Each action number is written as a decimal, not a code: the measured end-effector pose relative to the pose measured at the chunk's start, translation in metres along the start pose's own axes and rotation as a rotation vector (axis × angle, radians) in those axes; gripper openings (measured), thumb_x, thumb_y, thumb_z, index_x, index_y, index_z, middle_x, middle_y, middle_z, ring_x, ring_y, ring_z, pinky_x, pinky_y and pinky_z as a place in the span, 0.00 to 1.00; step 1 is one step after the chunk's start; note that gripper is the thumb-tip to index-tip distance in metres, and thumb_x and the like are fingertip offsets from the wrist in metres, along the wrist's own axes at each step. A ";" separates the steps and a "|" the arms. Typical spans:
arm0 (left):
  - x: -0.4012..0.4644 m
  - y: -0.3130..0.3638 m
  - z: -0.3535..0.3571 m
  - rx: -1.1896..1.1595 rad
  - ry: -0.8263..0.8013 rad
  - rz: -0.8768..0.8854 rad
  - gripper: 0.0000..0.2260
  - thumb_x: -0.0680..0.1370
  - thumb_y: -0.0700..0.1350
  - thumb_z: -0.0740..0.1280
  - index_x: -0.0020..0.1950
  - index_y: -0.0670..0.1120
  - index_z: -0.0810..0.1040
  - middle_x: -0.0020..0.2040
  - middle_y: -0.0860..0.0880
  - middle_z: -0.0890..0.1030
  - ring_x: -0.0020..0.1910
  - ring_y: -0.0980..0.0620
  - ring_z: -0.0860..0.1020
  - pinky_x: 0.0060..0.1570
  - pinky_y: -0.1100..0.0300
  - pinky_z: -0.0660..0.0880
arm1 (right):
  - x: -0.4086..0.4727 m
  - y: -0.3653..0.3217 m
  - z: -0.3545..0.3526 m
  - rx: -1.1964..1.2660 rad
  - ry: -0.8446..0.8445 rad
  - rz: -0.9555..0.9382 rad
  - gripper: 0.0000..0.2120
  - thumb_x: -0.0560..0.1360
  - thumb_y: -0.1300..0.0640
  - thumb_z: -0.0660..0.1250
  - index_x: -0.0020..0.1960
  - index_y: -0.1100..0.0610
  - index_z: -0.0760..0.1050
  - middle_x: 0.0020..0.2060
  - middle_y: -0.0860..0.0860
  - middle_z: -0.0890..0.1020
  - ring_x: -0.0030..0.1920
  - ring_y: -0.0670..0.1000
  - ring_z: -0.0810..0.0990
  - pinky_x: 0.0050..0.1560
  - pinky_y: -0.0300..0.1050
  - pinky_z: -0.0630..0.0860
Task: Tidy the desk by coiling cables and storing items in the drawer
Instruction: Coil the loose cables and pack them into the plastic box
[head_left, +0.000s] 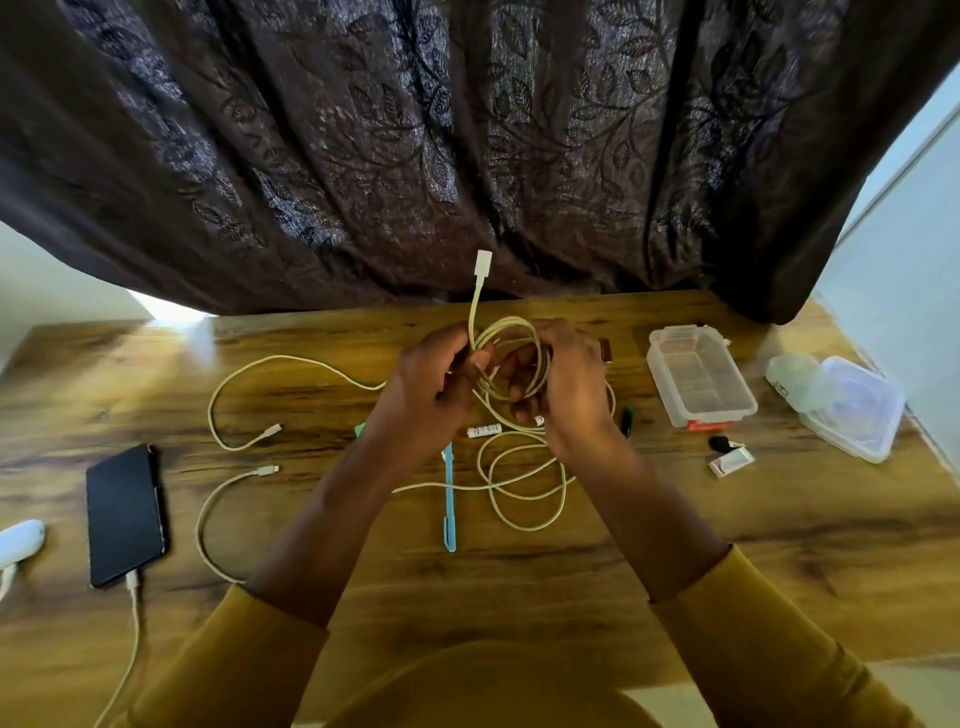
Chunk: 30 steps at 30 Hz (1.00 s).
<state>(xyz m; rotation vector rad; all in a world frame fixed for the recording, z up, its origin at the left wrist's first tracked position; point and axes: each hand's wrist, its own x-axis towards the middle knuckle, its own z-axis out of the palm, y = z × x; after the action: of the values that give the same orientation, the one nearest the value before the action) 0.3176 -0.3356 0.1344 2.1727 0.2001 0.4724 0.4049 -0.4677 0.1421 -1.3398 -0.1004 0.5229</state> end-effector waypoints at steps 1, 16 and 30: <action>0.001 0.000 -0.001 0.013 0.007 -0.002 0.08 0.85 0.43 0.64 0.47 0.49 0.75 0.37 0.46 0.78 0.36 0.42 0.78 0.35 0.42 0.73 | 0.000 0.000 0.000 0.007 -0.007 0.001 0.22 0.84 0.56 0.53 0.50 0.63 0.84 0.34 0.59 0.81 0.27 0.53 0.74 0.25 0.40 0.68; 0.005 0.002 -0.006 -0.001 0.099 -0.201 0.09 0.86 0.47 0.62 0.48 0.51 0.78 0.39 0.42 0.82 0.38 0.36 0.81 0.33 0.41 0.74 | 0.007 0.003 0.001 -0.080 -0.223 -0.098 0.11 0.84 0.58 0.65 0.61 0.62 0.82 0.44 0.58 0.82 0.33 0.50 0.77 0.25 0.39 0.66; 0.009 0.003 -0.006 -0.018 0.074 -0.344 0.10 0.86 0.49 0.61 0.51 0.49 0.81 0.44 0.40 0.84 0.44 0.35 0.83 0.41 0.36 0.80 | 0.011 0.008 -0.005 -0.019 -0.252 -0.102 0.11 0.84 0.62 0.64 0.63 0.60 0.82 0.45 0.56 0.83 0.36 0.48 0.79 0.26 0.39 0.67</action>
<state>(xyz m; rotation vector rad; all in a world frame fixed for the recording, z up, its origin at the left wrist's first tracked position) 0.3234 -0.3297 0.1424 2.0489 0.5967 0.3557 0.4138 -0.4662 0.1308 -1.2758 -0.3791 0.6036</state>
